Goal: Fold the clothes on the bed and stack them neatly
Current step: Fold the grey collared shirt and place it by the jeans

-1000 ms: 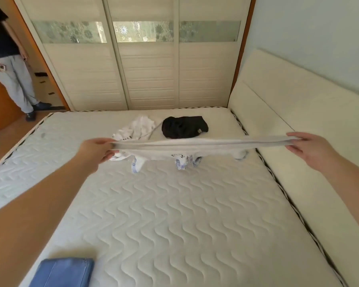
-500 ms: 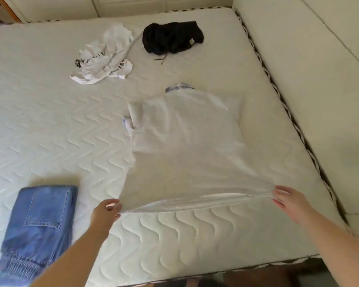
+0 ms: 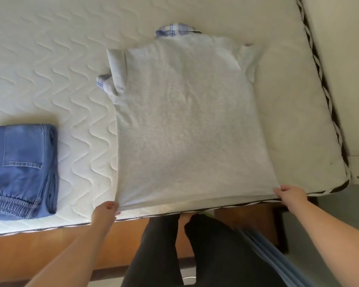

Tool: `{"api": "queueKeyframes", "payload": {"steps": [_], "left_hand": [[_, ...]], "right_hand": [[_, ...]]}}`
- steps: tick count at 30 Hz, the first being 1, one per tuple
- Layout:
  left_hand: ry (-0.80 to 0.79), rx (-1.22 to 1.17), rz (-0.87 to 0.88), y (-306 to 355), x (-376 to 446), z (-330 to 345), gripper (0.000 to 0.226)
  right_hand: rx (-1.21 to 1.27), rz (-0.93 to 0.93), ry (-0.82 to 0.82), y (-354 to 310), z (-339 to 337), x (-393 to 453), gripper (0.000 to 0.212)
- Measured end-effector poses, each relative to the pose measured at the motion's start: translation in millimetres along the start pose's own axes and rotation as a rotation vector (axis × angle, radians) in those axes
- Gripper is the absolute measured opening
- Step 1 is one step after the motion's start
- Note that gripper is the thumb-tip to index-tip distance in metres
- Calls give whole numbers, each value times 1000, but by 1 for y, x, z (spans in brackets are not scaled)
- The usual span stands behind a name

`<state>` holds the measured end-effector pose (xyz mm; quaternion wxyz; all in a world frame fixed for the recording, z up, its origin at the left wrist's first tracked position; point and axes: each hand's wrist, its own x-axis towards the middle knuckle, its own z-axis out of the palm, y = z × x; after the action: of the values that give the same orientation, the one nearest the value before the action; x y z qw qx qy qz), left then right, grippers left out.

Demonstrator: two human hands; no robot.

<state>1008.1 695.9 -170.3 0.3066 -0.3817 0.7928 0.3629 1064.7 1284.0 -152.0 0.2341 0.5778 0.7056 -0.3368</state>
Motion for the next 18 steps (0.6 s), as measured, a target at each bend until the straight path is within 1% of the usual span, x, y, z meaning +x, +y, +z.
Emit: {"api": "queueKeyframes", "payload": {"steps": [3,7,10,13,15,16,18], "left_hand": [[45,103,7,-16,-5,2,30],[85,145,18,-22,-7,7,31],[98,209,19,-22,-11,10,31],[100,259,-3,-17,-14,13,30],[102,242,-21,-7,-13,13,35],[103,235,-22,0,-12,12,37],[98,209,-20,17,-9,11,37]], "right_hand": [[-65,-37,20,17,4,-1,44],[-139,-79,31,28,8,2,43],[-234,-104,23,30,12,2,38],[-282,-82,50,22,14,-3,31],[-287,-55,116,8,15,-13,38],[-296,-63,158,-2,16,-19,41],[-298,-157,206,-23,21,-31,41]]}}
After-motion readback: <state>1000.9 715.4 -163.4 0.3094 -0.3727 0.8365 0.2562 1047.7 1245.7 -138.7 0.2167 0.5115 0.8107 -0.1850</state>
